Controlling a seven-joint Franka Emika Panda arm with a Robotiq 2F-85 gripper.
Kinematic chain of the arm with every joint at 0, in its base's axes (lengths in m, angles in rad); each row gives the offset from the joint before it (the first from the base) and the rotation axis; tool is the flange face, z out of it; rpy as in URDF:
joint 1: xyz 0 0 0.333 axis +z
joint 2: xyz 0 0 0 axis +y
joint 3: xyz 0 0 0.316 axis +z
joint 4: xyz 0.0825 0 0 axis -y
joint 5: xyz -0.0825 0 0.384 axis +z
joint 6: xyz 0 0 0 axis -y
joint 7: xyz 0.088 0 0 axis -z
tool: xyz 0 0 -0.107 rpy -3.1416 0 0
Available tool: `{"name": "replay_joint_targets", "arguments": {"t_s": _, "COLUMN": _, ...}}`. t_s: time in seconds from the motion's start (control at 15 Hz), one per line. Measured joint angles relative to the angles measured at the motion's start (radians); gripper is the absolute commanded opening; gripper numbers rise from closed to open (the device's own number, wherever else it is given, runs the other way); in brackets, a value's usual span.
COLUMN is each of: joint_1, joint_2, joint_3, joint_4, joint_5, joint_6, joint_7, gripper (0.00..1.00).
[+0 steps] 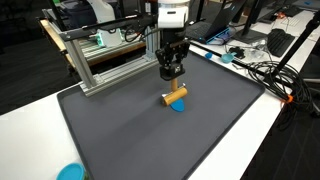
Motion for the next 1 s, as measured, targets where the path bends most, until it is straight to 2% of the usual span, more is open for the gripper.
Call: {"name": "replay_joint_targets", "arguments": {"t_s": 1.0, "joint_1": -0.001, "joint_2": -0.027, "joint_3": -0.011, "joint_4": -0.037, "joint_5": -0.015, "joint_6": -0.005, "joint_7": -0.049, "gripper": 0.22}}
